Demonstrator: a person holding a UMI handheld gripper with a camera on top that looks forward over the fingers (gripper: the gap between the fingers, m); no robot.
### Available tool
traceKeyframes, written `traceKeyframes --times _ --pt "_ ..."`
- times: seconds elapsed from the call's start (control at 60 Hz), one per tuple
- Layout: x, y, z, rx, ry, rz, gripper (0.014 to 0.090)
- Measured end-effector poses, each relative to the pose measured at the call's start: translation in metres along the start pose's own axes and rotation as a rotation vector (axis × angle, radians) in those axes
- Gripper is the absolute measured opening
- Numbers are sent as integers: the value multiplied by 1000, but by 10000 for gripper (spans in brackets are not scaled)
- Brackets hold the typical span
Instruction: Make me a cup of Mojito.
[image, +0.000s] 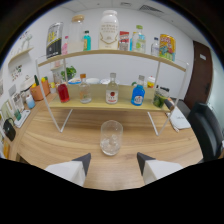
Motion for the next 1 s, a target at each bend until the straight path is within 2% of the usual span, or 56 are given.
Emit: traceKeyframes --times 0.317,0.55,0.75,0.933,1.0 --pt "9 24 -16 -26 15 10 856" --pt "74 37 -35 -52 56 39 859" --pt "131 -22 -25 19 43 57 859" --pt "159 -92 19 102 -6 60 851" --pt "164 -107 38 107 -23 67 845"
